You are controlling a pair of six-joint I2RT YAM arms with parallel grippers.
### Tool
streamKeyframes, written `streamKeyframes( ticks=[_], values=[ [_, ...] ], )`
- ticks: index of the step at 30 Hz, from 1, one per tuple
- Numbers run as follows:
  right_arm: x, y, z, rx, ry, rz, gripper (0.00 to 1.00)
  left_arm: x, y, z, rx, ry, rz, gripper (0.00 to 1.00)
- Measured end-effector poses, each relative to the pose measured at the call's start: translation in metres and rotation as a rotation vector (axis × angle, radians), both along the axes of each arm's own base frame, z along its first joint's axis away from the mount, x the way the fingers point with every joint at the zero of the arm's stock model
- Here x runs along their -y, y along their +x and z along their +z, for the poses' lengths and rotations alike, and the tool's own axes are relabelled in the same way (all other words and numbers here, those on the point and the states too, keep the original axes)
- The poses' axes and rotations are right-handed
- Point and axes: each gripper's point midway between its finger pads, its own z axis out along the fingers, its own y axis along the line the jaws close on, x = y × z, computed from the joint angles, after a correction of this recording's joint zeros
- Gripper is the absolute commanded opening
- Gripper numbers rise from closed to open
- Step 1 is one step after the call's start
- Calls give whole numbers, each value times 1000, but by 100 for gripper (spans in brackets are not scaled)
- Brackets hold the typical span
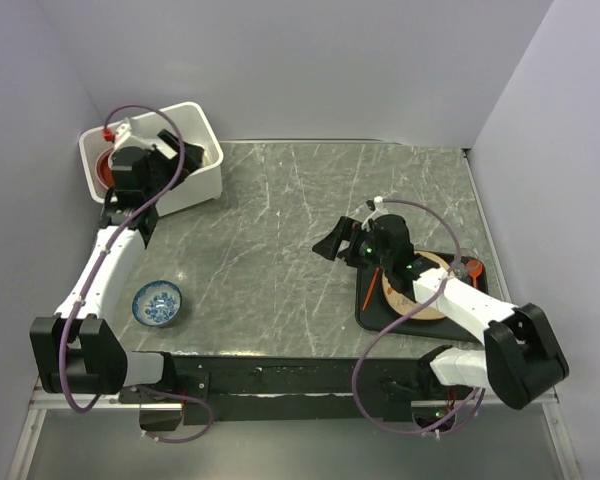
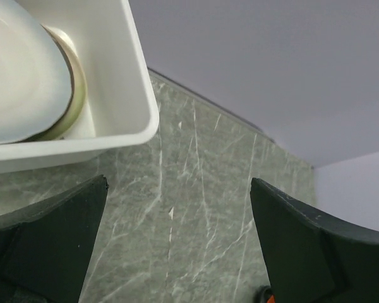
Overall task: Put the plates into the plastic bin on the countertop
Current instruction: Reset both arms
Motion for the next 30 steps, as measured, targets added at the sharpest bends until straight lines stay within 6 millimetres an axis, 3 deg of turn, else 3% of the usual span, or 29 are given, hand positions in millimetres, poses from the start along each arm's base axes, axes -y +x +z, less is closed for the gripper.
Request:
streamKeyframes(
  ticks=[8,16,23,30],
  values=[
    [18,-12,5,22,-35,-47,100,55,-4,-46,-113,112,-107,99],
    [25,-14,-5,4,-77,-67,100,93,-35,-104,-233,219,-165,99],
    [32,-10,-10,2,-130,-86,100,113,-50,-127,-277,303,-164,99],
    [35,-2,-9,13,-159,-105,100,104,-66,-159,-349,364,-134,99]
  ],
)
